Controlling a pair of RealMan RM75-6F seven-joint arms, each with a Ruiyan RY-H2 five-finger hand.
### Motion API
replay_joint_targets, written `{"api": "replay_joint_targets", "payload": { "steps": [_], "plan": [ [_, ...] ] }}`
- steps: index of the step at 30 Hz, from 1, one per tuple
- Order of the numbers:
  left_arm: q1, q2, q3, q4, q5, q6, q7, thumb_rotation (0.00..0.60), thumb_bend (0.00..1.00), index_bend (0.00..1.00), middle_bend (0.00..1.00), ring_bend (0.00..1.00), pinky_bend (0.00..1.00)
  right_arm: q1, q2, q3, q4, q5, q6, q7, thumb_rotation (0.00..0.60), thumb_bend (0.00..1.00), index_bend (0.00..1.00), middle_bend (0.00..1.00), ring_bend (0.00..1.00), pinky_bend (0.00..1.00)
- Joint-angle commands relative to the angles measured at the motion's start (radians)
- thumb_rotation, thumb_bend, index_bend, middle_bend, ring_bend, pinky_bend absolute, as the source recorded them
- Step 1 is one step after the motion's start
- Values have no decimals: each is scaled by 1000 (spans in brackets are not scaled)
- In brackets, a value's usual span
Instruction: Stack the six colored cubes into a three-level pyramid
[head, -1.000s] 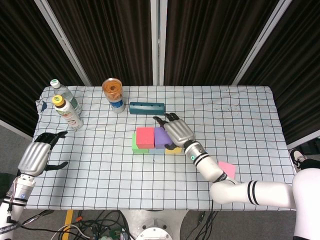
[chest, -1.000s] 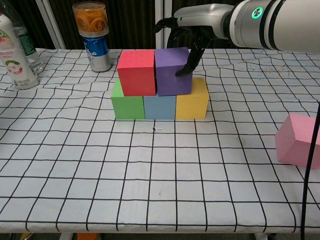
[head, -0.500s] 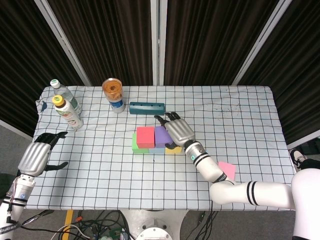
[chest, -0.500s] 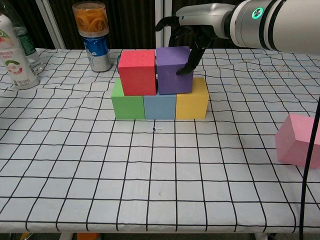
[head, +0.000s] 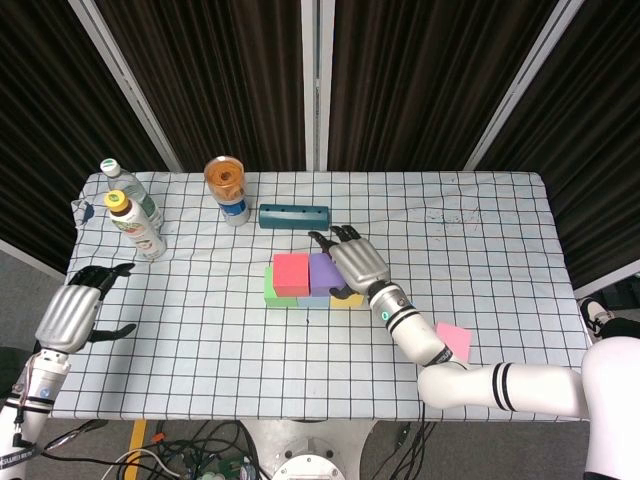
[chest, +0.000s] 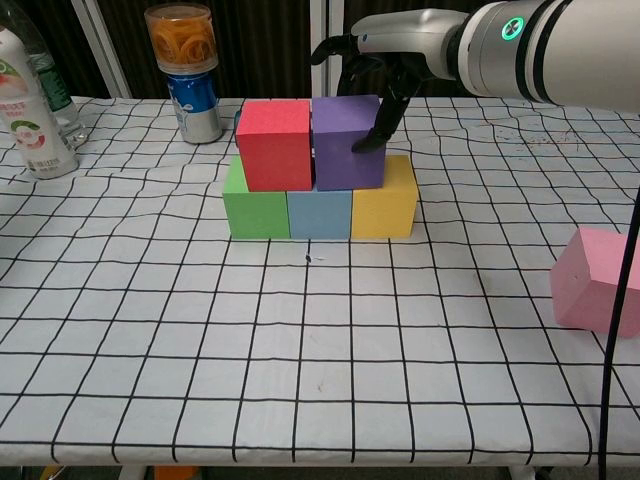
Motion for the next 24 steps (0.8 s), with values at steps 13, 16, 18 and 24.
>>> {"api": "replay_joint_targets", "payload": {
  "steps": [13,16,18,24],
  "plan": [
    [3,-2,-1,3,2,3,0,600,90,173,243,241,181,3,5,-5,-15,27,0,-19,600,127,0,182,0,0],
    [5,-2,-2,3,3,5,-2,600,89,173,240,241,181,2,11,-9,-22,26,-2,-23,600,124,0,166,0,0],
    [7,-1,-1,3,3,6,-2,600,90,173,240,241,181,0,18,-12,-28,26,-2,-24,600,123,0,164,0,0],
    [7,-3,-1,3,5,5,-1,600,89,173,240,241,181,-14,32,-17,-36,22,7,-15,600,123,0,164,0,0]
  ]
}}
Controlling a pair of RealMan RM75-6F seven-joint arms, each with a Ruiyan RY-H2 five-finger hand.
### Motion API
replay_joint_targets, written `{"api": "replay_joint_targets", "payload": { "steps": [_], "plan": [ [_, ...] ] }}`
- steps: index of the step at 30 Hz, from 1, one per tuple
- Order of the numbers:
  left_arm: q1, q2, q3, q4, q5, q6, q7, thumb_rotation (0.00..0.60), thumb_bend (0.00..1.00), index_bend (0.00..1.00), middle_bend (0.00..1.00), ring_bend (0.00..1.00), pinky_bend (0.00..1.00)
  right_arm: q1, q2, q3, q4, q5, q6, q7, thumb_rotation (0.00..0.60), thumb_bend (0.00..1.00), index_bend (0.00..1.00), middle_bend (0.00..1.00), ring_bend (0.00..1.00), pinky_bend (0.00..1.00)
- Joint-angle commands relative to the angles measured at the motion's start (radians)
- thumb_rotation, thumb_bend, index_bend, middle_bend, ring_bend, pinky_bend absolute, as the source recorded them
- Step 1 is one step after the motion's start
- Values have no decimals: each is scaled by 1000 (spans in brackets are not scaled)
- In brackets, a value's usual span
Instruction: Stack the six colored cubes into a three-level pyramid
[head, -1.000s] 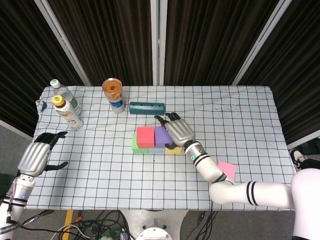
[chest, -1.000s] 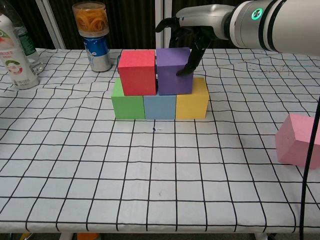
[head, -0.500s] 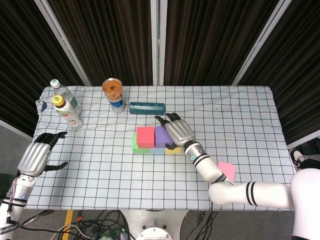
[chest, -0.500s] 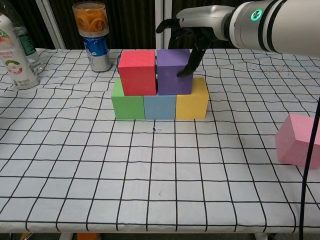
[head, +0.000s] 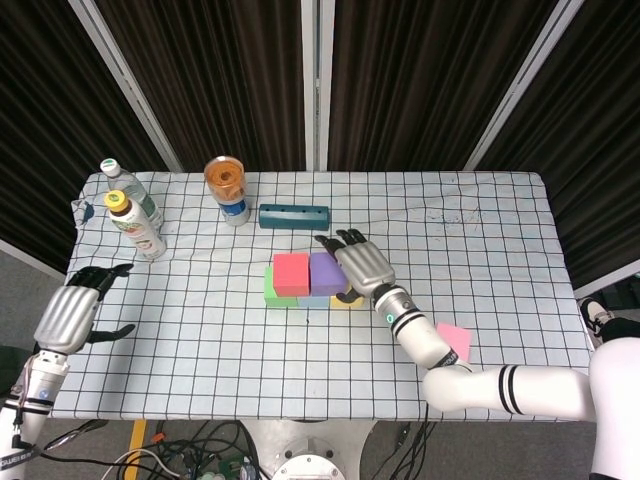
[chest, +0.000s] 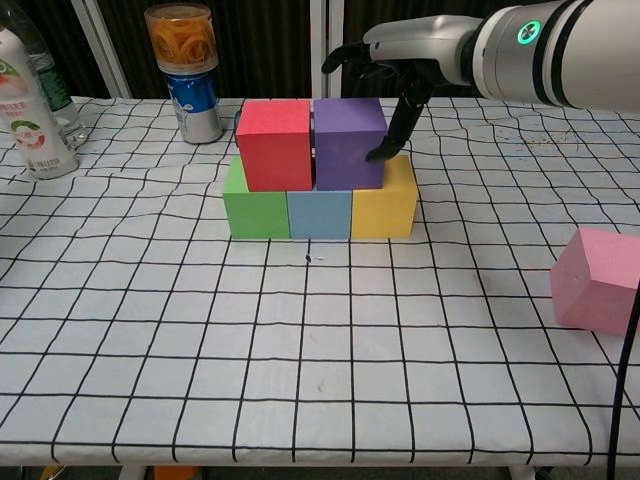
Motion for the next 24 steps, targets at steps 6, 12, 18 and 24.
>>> {"api": "replay_joint_targets", "payload": {
  "steps": [6,12,18,24],
  "plan": [
    [0,0,0,-3,2,-1,3,600,89,173,240,241,181,-22,20,-3,-9,-14,6,22,600,123,0,164,0,0],
    [3,4,0,-8,3,4,5,600,90,173,240,240,181,-84,95,-16,-76,-63,22,76,600,125,0,169,0,0],
    [1,6,-1,-19,1,0,19,600,89,173,240,241,181,-166,170,-37,-139,-153,-12,186,600,125,0,181,0,0],
    [-6,6,-4,-30,-4,-11,36,600,89,173,240,241,181,-198,169,-44,-119,-227,-68,265,600,125,0,181,0,0]
  ]
}}
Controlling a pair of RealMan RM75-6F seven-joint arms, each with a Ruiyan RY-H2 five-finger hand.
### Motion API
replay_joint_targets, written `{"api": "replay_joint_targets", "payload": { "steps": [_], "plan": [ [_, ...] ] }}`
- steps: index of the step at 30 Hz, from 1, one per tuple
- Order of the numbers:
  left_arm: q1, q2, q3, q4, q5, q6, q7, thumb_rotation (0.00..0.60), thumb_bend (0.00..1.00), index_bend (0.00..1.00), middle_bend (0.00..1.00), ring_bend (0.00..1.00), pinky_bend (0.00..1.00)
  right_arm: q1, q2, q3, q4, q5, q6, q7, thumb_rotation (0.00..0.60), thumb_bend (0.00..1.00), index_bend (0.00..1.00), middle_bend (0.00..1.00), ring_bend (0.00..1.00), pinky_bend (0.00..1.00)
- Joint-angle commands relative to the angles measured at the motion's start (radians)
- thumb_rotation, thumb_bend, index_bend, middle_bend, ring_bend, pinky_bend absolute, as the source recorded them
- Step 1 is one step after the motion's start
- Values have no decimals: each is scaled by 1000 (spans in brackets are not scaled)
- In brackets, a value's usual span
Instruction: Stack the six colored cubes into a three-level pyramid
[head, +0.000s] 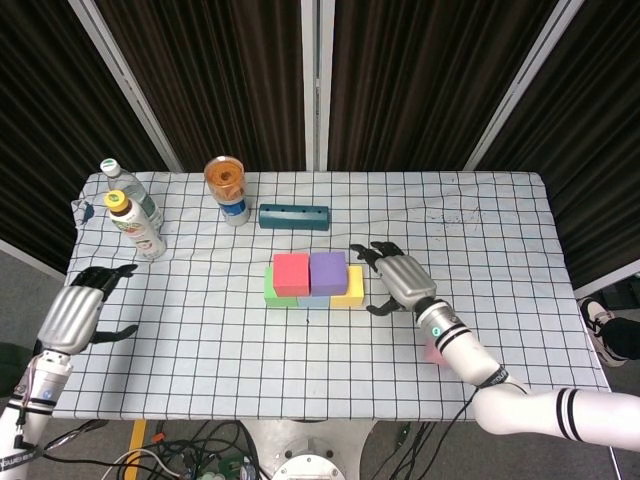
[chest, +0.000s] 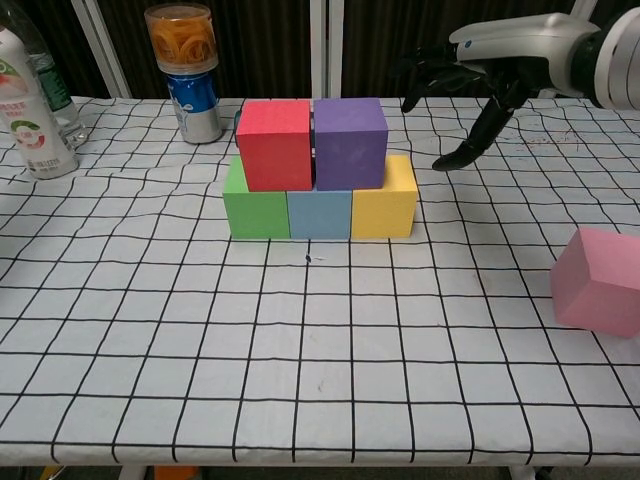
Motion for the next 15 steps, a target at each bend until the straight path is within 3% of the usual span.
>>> {"api": "replay_joint_targets", "payload": {
  "steps": [1,15],
  "plan": [
    [-1,0,-2,-3,-2,-1,3,600,89,173,240,241,181,-15,-5,-5,14,-35,-32,32,600,125,0,181,0,0],
    [-3,0,-3,1,-6,-6,1,600,90,173,240,240,181,-25,-39,-2,38,-85,-59,69,600,124,0,181,0,0]
  ]
}}
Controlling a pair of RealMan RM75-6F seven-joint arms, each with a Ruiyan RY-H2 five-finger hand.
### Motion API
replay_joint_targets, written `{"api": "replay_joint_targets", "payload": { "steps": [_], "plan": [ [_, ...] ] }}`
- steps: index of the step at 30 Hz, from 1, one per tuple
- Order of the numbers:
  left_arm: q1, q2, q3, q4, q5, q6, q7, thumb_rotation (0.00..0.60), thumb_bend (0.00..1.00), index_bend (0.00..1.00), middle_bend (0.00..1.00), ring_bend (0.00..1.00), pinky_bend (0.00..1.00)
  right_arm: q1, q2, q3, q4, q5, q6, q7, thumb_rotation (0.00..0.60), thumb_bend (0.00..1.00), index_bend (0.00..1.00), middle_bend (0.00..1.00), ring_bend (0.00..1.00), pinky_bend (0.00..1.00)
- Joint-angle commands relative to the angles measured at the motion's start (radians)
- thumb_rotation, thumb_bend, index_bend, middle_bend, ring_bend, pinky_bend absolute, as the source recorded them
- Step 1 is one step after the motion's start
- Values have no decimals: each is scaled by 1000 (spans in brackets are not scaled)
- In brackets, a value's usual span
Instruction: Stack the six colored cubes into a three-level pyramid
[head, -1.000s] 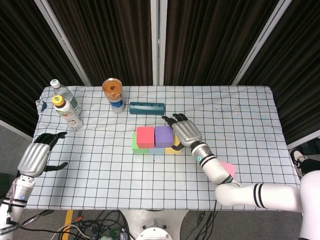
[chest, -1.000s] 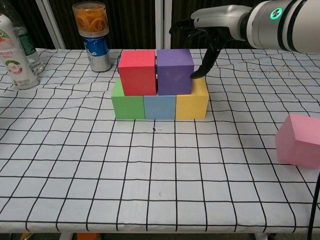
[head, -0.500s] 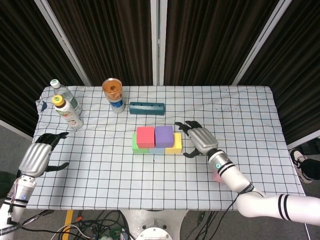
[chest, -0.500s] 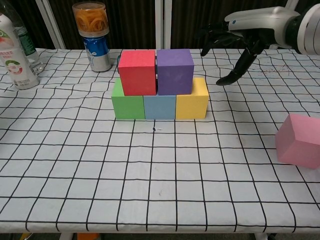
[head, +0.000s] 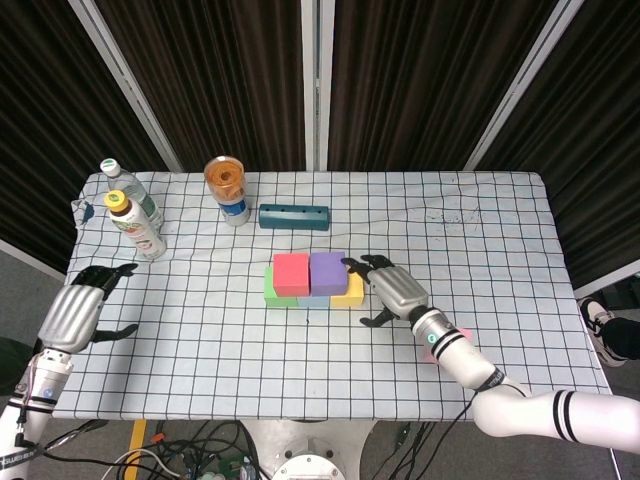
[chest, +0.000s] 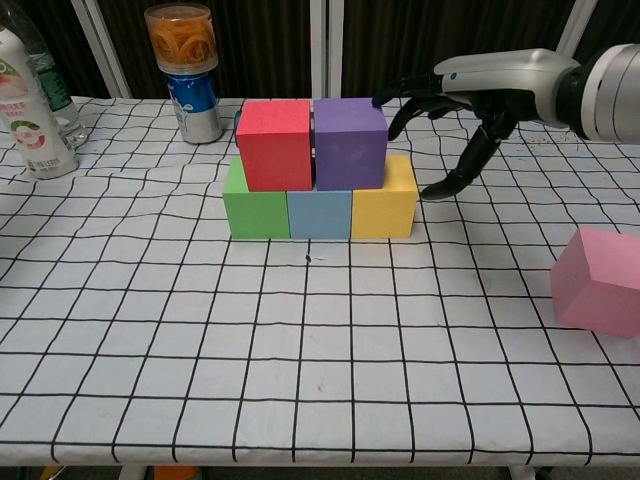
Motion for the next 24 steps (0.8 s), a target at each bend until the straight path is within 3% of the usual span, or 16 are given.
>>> {"api": "replay_joint_targets", "payload": {
  "steps": [1,17,24],
  "plan": [
    [0,0,0,0,1,1,0,600,90,173,240,240,181,0,-2,1,0,-3,-1,1,600,124,0,181,0,0],
    [2,-1,2,5,3,3,-7,600,89,173,240,241,181,4,-14,2,0,-2,-3,-8,600,125,0,181,0,0],
    [2,-2,3,8,6,3,-9,600,89,173,240,241,181,-20,32,-9,-42,-3,35,-26,600,130,0,181,0,0]
  ]
}}
